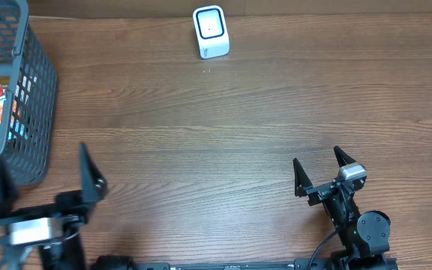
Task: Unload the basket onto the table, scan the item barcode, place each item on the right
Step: 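Raise the left arm and reach down into the grey basket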
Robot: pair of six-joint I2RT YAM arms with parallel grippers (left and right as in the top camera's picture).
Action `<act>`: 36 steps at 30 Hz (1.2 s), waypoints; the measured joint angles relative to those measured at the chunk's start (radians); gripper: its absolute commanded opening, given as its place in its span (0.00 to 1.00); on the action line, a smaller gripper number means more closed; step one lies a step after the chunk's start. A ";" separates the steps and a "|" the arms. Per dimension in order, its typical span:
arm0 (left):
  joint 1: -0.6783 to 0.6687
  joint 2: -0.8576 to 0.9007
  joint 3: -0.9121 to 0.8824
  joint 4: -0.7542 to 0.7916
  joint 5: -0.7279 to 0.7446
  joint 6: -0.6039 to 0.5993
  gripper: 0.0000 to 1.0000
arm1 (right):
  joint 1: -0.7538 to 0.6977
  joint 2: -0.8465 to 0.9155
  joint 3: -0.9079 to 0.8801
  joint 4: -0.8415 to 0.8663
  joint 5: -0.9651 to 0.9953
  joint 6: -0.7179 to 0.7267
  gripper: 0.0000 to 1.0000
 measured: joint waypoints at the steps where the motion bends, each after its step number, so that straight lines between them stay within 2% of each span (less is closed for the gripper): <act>1: 0.000 0.028 0.045 -0.020 -0.008 0.006 1.00 | 0.000 0.000 0.000 0.000 0.000 0.000 1.00; 6: 0.000 0.252 0.372 -0.241 -0.049 0.029 1.00 | 0.000 0.000 0.000 0.000 0.000 0.000 1.00; 12: 0.000 0.595 0.864 -0.706 -0.090 0.037 1.00 | 0.000 0.000 0.000 0.000 -0.001 0.000 1.00; 15: 0.000 0.795 1.151 -1.010 -0.098 0.034 1.00 | 0.000 0.000 0.000 0.001 0.000 0.000 1.00; 20: 0.000 1.034 1.437 -1.319 -0.102 0.032 1.00 | 0.000 0.000 0.000 0.000 -0.001 0.000 1.00; 23: 0.000 1.147 1.498 -1.385 -0.103 0.032 1.00 | 0.000 0.000 0.000 0.000 0.000 0.000 1.00; 28: 0.000 1.302 1.503 -1.474 -0.103 0.033 1.00 | 0.000 0.000 0.000 0.000 -0.001 0.000 1.00; 32: 0.005 1.382 1.503 -1.471 -0.154 0.053 1.00 | 0.000 0.000 0.000 0.000 -0.001 0.000 1.00; 36: 0.070 1.405 1.503 -1.400 -0.185 0.062 1.00 | 0.000 0.000 0.000 0.000 0.000 0.000 1.00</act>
